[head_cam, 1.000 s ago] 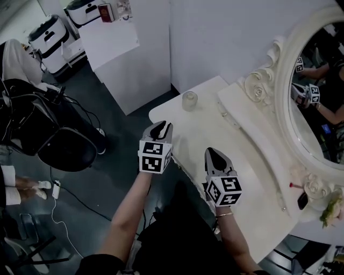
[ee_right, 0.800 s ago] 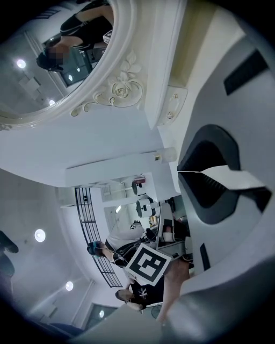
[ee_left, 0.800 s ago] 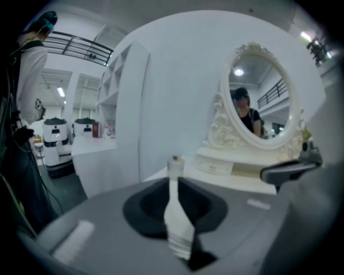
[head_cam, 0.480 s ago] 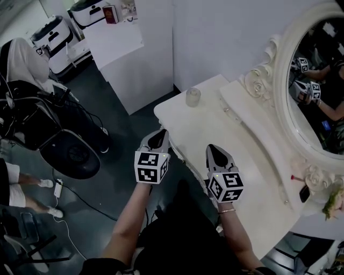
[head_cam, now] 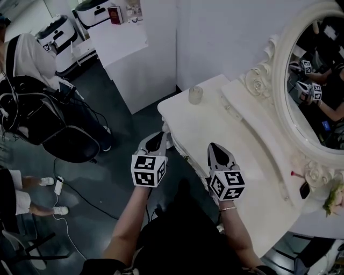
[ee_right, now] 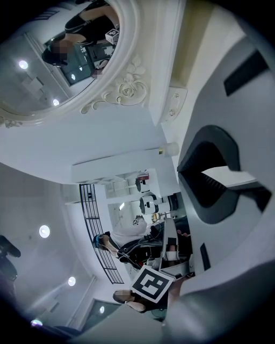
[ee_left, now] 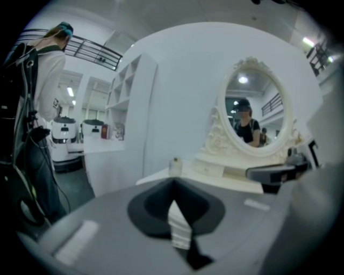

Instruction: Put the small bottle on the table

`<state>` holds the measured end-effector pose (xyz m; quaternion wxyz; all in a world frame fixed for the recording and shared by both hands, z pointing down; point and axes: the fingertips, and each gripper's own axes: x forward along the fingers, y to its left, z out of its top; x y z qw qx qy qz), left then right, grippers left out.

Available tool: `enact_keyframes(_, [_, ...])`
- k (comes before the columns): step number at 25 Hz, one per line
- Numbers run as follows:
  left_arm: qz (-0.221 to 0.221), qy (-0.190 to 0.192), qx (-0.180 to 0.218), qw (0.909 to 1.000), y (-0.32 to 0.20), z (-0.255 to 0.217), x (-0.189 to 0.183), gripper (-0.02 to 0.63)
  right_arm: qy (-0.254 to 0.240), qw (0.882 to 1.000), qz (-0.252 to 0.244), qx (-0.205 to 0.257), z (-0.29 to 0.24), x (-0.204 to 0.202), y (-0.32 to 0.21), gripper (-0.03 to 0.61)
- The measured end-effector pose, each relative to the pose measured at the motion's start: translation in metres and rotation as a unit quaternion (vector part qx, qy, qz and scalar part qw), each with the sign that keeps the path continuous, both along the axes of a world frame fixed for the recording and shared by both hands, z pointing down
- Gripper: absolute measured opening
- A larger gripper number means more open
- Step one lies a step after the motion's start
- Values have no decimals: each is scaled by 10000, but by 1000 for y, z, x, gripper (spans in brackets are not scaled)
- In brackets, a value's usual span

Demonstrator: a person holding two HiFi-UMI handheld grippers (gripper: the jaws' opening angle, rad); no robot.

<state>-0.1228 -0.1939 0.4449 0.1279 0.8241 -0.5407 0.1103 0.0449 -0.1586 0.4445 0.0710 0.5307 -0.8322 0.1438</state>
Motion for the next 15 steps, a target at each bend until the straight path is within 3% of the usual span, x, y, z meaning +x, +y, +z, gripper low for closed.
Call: enact_keyframes(15, [-94, 148, 88, 9998, 26, -9, -8, 6, 143, 9997, -113, 131, -5, -10, 12, 3])
